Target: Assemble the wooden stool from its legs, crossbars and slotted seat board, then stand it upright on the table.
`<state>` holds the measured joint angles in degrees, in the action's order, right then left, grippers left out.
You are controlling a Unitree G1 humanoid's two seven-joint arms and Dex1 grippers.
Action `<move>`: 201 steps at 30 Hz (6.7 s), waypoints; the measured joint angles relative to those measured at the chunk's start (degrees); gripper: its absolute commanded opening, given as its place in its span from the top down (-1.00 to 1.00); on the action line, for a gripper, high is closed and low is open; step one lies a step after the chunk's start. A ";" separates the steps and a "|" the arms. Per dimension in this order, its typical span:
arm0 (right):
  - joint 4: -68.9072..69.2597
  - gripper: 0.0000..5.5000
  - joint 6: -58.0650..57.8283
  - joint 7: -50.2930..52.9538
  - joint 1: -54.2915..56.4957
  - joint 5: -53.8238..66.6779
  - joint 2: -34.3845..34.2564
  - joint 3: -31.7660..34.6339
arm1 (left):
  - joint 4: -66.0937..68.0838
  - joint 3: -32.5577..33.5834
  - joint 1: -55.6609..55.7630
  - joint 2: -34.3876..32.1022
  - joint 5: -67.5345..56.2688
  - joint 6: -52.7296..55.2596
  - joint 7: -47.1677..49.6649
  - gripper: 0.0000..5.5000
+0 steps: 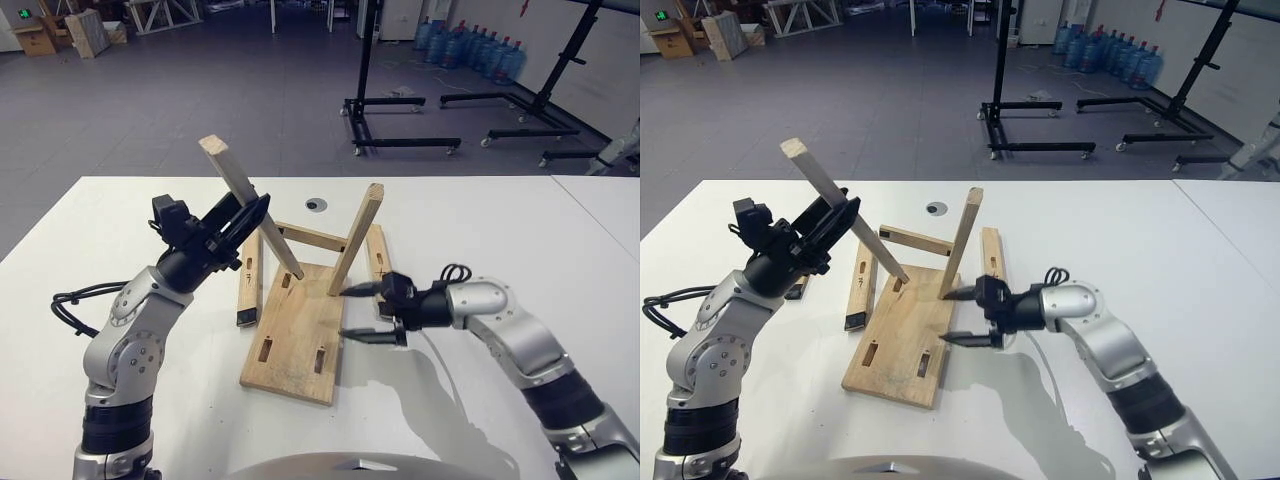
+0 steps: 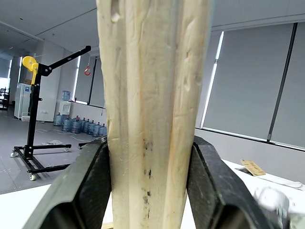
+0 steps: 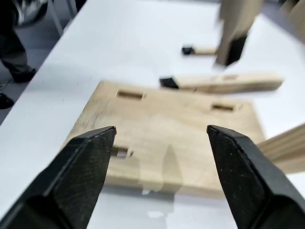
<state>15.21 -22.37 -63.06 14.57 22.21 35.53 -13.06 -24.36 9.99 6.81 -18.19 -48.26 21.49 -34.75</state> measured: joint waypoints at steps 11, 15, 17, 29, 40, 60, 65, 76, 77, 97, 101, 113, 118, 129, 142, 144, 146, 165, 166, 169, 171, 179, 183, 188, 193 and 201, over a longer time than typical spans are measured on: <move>-14.27 -0.28 15.34 1.61 1.83 -17.47 -6.83 -16.36 | 2.40 -0.25 2.11 0.41 -0.42 0.57 -0.13 0.26; -16.08 -0.28 19.95 1.97 2.97 -20.30 -7.42 -18.19 | 2.52 -0.31 2.27 0.12 -0.46 1.22 -0.60 0.26; -15.87 -0.28 21.03 1.08 4.56 -22.07 -6.86 -19.60 | 2.66 -0.31 2.30 0.03 -0.45 1.47 -0.69 0.26; -16.21 -0.28 30.37 -5.46 13.60 -28.46 4.70 -23.58 | 2.67 0.94 2.32 0.91 -0.55 0.78 -0.27 0.26; -18.05 -0.28 42.66 -7.22 7.57 -24.50 17.77 -17.24 | 6.61 -1.35 0.22 0.35 3.67 -0.61 -3.95 0.26; -15.14 -0.28 35.38 -2.87 5.76 -26.17 6.82 -13.57 | 28.55 -4.67 6.82 7.35 7.95 -12.43 -18.89 0.26; -18.23 -0.28 38.00 -2.77 6.10 -26.27 6.06 -14.23 | 35.64 -4.40 12.04 7.55 7.08 -12.24 -23.59 0.26; -19.27 -0.28 38.84 -3.65 6.81 -26.01 5.93 -14.63 | 58.06 -4.83 24.77 4.67 12.56 -13.67 -37.90 0.26; -19.41 -0.28 38.84 -3.73 7.00 -26.01 5.86 -14.76 | 60.01 -4.58 26.20 4.73 12.60 -13.35 -38.95 0.26; -22.86 -0.28 40.01 -5.18 9.54 -26.21 4.11 -16.08 | 84.82 -2.40 39.90 6.56 19.88 -21.98 -43.83 0.26; -22.86 -0.28 40.01 -4.86 9.54 -26.20 3.72 -16.09 | 86.44 -2.08 41.16 6.65 20.14 -22.14 -44.28 0.26; -20.94 -0.28 37.99 -6.68 9.77 -26.16 4.62 -16.45 | 87.56 1.61 40.29 6.77 19.87 -18.89 -47.96 0.26; -19.03 -0.28 38.70 -8.69 8.94 -25.45 7.95 -16.50 | 84.78 1.37 37.11 7.03 19.87 -19.31 -48.39 0.26; -21.74 -0.28 46.45 -6.39 6.19 -23.90 9.94 -15.04 | 71.67 -4.02 29.85 1.84 22.79 -13.95 -50.72 0.26; -29.13 -0.28 60.54 0.04 4.72 -22.73 10.22 -15.54 | 70.18 -9.66 40.79 -3.29 28.38 -13.49 -53.81 0.26; -29.04 -0.28 60.51 0.03 4.70 -22.72 10.26 -15.54 | 70.22 -10.85 41.13 -3.47 29.38 -13.81 -54.72 0.26; -28.61 -0.28 60.27 0.10 4.57 -22.72 10.47 -15.55 | 70.36 -12.23 41.13 -3.46 30.92 -14.62 -55.12 0.26; -22.30 -0.28 54.32 3.72 1.56 -22.77 13.34 -15.51 | 72.30 -13.64 41.25 -0.90 31.26 -21.75 -53.96 0.26; -22.02 -0.28 54.05 3.96 1.39 -22.76 13.47 -15.51 | 72.08 -13.87 41.27 -0.91 31.29 -21.65 -54.14 0.26; -21.24 -0.28 53.64 4.11 1.03 -22.80 14.04 -15.52 | 71.80 -14.74 41.31 -0.98 31.32 -20.88 -54.70 0.26; -20.96 -0.28 53.65 4.11 0.85 -22.80 14.28 -15.52 | 71.78 -15.35 41.50 -1.06 31.37 -20.38 -55.06 0.26; -20.40 -0.28 54.07 5.32 0.48 -23.33 14.82 -15.63 | 70.41 -18.67 44.01 -2.02 33.38 -17.23 -54.63 0.26; -19.42 -0.28 54.01 6.11 0.11 -24.07 15.22 -15.64 | 68.34 -21.15 45.91 -2.50 35.06 -13.59 -54.40 0.26; -18.18 -0.28 53.99 6.40 -0.54 -24.47 15.74 -15.64 | 68.75 -22.00 46.91 -2.44 35.16 -10.71 -54.36 0.26; -17.46 -0.28 53.98 6.41 -0.98 -24.51 16.13 -15.67 | 72.00 -22.00 48.52 -2.15 35.07 -9.14 -54.61 0.26; -17.26 -0.28 53.72 7.01 -1.42 -24.59 16.31 -15.66 | 76.55 -23.64 51.31 -1.03 35.36 -10.28 -54.74 0.26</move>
<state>-2.05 31.35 -56.05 13.15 -2.38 51.84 -28.72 52.19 -13.65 58.11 -19.21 -12.90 11.22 -89.48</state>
